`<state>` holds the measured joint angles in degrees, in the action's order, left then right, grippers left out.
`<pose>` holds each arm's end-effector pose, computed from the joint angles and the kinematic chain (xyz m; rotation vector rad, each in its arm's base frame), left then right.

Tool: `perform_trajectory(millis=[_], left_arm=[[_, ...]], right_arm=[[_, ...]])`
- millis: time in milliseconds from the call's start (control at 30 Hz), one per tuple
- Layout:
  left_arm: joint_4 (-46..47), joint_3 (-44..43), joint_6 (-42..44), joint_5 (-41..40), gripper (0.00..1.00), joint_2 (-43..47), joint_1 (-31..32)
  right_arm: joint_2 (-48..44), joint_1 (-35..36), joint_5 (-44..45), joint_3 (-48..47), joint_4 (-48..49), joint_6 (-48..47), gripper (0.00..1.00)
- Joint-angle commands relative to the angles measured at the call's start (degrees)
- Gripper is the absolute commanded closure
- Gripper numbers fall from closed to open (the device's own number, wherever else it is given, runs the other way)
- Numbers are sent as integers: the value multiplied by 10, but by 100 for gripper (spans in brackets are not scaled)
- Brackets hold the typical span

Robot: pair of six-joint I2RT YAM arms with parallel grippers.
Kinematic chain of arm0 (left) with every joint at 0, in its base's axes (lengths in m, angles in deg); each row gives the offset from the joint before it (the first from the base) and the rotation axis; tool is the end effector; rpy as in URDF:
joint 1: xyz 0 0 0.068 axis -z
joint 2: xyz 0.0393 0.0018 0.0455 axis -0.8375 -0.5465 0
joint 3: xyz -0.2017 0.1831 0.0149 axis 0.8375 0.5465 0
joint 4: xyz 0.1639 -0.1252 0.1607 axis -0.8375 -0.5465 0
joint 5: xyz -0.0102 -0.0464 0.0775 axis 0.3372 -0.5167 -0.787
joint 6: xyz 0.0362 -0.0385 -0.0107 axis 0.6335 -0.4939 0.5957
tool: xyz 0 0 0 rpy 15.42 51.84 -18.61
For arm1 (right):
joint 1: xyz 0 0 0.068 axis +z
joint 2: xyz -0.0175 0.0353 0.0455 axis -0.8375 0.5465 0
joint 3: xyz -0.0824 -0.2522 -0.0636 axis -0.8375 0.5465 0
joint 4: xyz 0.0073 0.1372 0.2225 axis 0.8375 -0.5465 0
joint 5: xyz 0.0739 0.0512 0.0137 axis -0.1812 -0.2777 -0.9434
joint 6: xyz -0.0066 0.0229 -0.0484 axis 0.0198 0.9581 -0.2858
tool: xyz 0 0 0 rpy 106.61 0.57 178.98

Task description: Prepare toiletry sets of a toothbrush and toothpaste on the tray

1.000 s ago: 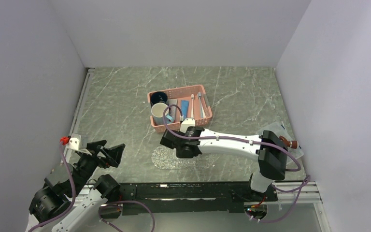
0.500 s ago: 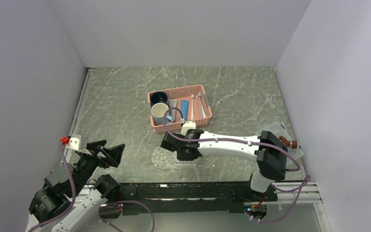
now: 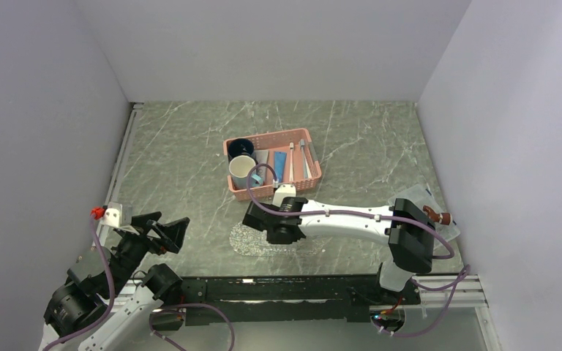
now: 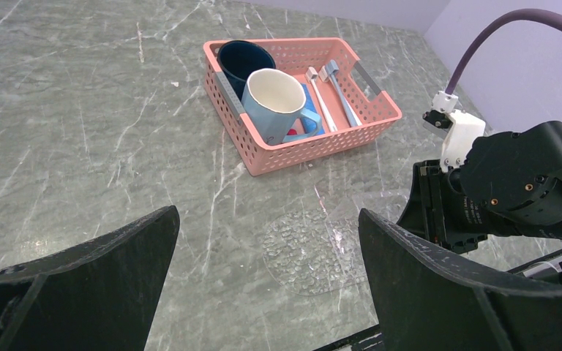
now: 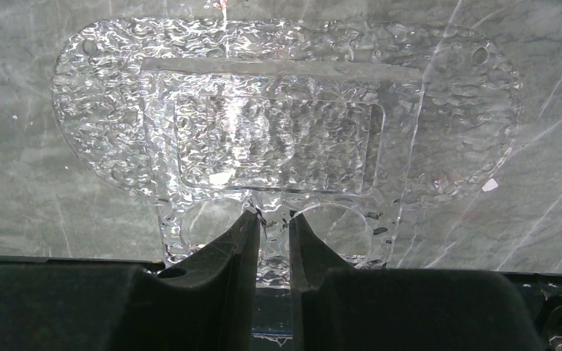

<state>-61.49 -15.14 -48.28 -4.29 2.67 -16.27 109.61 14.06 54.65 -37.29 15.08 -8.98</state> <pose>0.0069 0.0096 0.3180 -0.0288 1.6957 -0.5818 0.1179 0.2966 0.2269 0.0529 2.6662 0.1058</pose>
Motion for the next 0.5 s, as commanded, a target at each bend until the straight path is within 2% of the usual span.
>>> perform_trajectory(millis=[0, 167, 467], left_arm=[[4, -1, -4, -7, 1, 34, 1], [3, -1, -4, -7, 1, 35, 2], [3, -1, -4, -8, 1, 35, 2]], right_arm=[[3, 6, 13, 3, 11, 6, 95], [7, 7, 15, 2, 5, 7, 91], [5, 9, 22, -8, -5, 7, 75]])
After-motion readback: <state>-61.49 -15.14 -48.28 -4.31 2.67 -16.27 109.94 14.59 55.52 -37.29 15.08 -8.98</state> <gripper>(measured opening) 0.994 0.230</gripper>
